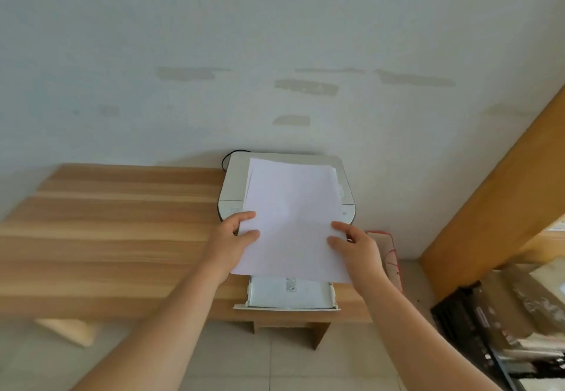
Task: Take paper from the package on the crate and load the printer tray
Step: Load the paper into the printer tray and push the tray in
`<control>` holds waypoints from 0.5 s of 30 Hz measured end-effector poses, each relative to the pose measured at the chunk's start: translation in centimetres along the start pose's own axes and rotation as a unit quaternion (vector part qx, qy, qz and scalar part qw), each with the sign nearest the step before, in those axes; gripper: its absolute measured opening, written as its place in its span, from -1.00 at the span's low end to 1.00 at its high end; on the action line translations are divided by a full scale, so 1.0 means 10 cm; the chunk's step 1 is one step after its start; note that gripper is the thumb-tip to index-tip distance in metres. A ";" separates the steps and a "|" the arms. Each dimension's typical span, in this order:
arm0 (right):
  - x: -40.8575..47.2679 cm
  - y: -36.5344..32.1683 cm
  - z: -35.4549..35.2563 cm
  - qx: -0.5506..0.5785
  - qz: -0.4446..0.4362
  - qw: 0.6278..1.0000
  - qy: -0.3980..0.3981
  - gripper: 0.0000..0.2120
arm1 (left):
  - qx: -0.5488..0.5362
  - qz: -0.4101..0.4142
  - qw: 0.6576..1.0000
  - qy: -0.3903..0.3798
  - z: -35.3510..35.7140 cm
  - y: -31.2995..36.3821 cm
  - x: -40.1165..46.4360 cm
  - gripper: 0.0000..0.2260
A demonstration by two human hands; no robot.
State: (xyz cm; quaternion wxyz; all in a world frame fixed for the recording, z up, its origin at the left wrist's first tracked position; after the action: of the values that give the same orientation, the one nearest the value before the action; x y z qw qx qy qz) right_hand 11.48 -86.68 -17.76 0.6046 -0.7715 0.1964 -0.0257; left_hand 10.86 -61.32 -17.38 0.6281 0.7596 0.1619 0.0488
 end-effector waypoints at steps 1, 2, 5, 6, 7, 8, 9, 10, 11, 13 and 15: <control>0.04 0.07 0.00 -0.004 0.010 1.000 -0.014 -0.73 | 0.002 -0.014 1.000 0.006 0.03 -0.06 -0.05 -0.70; 0.08 0.13 0.00 -0.010 0.019 0.999 -0.027 -0.72 | 0.003 -0.029 0.999 0.014 0.07 -0.11 -0.10 -0.71; 0.20 0.27 0.00 -0.007 0.038 0.997 -0.074 -0.71 | -0.001 -0.064 0.997 0.045 0.17 -0.32 -0.19 -0.70; 0.23 0.33 0.00 -0.007 0.045 0.995 -0.084 -0.70 | -0.005 -0.072 0.996 0.054 0.19 -0.38 -0.21 -0.70; 0.26 0.39 0.02 -0.007 0.053 0.994 -0.092 -0.70 | -0.008 -0.080 0.995 0.062 0.22 -0.44 -0.23 -0.69; 0.28 0.44 0.03 -0.003 0.060 0.993 -0.099 -0.70 | -0.012 -0.089 0.993 0.071 0.23 -0.50 -0.24 -0.68; 0.29 0.49 0.04 0.001 0.067 0.992 -0.102 -0.70 | -0.012 -0.094 0.992 0.078 0.25 -0.54 -0.25 -0.68; 0.30 0.55 0.05 0.002 0.077 0.992 -0.104 -0.70 | -0.013 -0.099 0.992 0.083 0.26 -0.59 -0.26 -0.68; 0.30 0.59 0.04 -0.001 0.085 0.991 -0.106 -0.71 | -0.008 -0.103 0.991 0.084 0.28 -0.63 -0.26 -0.68; 0.29 0.67 0.04 -0.008 0.101 0.989 -0.106 -0.72 | 0.003 -0.113 0.990 0.079 0.32 -0.76 -0.25 -0.67; 0.28 0.79 0.04 -0.012 0.121 0.988 -0.100 -0.72 | 0.010 -0.124 0.990 0.066 0.35 -0.90 -0.23 -0.66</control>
State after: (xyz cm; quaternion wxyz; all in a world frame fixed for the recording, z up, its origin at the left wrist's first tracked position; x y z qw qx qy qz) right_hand 12.02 -88.78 -25.84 0.6105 -0.7481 0.2269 0.1269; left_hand 8.00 -63.85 -26.56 0.6093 0.7352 0.2964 0.0193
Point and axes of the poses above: each hand's wrist, its own x-axis towards the middle knuckle, its own z-axis out of the palm, y = z × x, the point moved 2 cm from there along x, towards the middle knuckle, and after that the axes turned 9 degrees about y, right-handed, at the moved point
